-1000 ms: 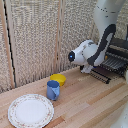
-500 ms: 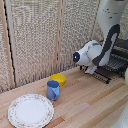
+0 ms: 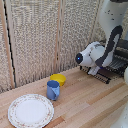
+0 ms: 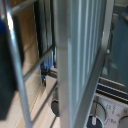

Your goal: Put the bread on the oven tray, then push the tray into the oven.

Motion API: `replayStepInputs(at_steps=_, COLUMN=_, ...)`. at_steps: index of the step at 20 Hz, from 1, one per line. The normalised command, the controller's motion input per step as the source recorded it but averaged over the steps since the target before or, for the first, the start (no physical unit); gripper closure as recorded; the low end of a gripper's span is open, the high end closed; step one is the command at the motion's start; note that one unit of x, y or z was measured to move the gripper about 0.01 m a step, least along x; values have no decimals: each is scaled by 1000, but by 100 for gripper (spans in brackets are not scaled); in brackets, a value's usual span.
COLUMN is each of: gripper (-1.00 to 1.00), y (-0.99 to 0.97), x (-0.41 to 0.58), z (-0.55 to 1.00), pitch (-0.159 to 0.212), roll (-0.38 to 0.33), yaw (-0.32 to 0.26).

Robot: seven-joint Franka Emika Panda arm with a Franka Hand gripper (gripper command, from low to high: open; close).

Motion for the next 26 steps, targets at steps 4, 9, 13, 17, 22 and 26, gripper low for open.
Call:
replayStepInputs(at_steps=4, gripper=100, y=-241, x=-11, z=133, pitch=17, roll=2, yaw=49)
replayStepInputs(at_steps=9, gripper=100, y=-402, x=43, z=470, pitch=107, roll=119, yaw=12)
replayStepInputs(at_steps=13, gripper=100, y=-487, x=149, z=622, pitch=104, roll=167, yaw=6)
replayStepInputs(at_steps=17, gripper=100, y=-491, x=156, z=630, pitch=60, roll=183, yaw=0)
replayStepInputs(at_steps=22, gripper=100, y=-526, x=170, z=614, pitch=26, roll=197, yaw=0)
replayStepInputs(at_steps=26, gripper=100, y=-760, x=1, z=508, pitch=39, roll=200, yaw=0)
